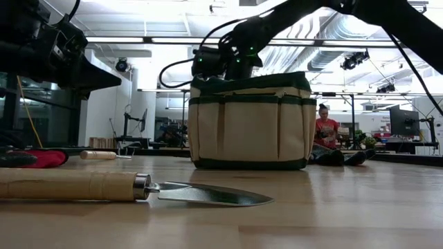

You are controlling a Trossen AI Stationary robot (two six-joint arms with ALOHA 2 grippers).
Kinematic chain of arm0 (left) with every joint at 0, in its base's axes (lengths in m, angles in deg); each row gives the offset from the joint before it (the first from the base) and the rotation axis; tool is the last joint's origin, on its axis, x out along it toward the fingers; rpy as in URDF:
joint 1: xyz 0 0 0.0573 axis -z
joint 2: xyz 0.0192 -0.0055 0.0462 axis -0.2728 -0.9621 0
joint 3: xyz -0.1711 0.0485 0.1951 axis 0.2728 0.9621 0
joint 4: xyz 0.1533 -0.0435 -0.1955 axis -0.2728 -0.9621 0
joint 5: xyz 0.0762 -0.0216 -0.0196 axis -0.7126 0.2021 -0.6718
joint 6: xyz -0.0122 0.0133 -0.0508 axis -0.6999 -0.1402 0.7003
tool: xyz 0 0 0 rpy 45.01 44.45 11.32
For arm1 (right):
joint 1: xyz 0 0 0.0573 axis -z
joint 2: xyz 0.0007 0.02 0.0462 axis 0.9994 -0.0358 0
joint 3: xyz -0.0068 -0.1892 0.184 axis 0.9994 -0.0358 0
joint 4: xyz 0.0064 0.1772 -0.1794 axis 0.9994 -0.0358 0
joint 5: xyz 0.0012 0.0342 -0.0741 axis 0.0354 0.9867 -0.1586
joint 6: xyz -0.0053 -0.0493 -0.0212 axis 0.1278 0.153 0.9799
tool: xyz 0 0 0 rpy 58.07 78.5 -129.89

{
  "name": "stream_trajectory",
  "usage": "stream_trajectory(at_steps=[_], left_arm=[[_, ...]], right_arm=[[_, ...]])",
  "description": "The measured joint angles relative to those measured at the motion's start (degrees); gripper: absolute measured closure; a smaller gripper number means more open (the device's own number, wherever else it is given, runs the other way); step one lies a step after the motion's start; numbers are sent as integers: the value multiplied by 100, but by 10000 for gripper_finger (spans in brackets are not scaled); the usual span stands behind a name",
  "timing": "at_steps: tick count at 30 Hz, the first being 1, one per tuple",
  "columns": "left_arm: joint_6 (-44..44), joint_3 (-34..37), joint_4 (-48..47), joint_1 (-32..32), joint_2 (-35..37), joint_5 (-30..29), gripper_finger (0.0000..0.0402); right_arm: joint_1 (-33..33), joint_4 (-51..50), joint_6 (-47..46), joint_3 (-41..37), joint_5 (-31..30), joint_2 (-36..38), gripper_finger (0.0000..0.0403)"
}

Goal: Pick & Place Garden tools in Gardening bag
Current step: Put the green shear scissors into the gardening bag

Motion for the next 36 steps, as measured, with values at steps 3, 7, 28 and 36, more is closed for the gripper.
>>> stream_trajectory(at_steps=[3, 7, 28, 36], left_arm=[[0, 0, 0, -1, 0, 0, 391], [0, 0, 0, -1, 0, 0, 391], [0, 0, -23, -1, 0, 160, 391], [0, 0, -26, -1, 0, 168, 391]], right_arm=[[0, 12, 27, 0, 7, -42, 180], [0, 16, 25, 0, 9, -89, 190], [-4, -45, 0, -7, 134, -123, 352], [0, -47, -131, -2, 122, -93, 395]])
